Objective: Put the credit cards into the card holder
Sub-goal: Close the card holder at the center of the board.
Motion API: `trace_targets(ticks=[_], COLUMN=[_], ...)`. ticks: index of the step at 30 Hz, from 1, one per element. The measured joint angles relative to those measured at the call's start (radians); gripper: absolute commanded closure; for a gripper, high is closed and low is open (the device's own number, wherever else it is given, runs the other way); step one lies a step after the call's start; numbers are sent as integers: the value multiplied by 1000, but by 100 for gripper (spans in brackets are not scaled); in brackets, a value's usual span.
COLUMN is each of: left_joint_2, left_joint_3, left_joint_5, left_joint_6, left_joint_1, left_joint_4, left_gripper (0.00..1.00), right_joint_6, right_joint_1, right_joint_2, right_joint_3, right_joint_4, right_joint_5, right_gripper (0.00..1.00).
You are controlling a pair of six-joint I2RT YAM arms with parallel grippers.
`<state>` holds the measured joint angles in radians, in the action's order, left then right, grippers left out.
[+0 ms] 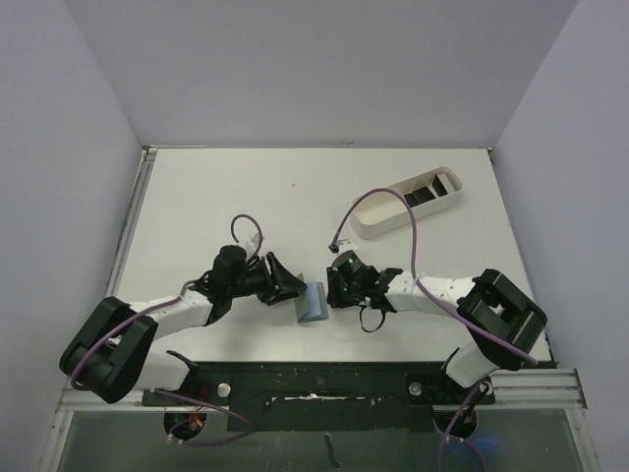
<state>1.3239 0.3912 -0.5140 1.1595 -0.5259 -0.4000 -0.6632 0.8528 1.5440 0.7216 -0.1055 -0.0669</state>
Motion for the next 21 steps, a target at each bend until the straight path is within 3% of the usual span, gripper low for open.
trace_targets(ticks=[13, 18, 21], left_joint_2=[100, 119, 156], left_joint_3=[69, 111, 144], left_joint_5=[14, 32, 35], left_joint_6=[-85, -129, -154], left_joint_1=[-15, -35, -49], left_joint_4=[47, 99, 123], left_gripper=[64, 64, 70], right_joint_6=[-7, -11, -20], right_joint_1=[0, 0, 0], right_joint_2=[-102, -159, -185], right_joint_3=[-2, -16, -24], right_joint_4=[-40, -46, -54], right_joint_5=[-22, -33, -43], right_gripper=[76, 69, 68])
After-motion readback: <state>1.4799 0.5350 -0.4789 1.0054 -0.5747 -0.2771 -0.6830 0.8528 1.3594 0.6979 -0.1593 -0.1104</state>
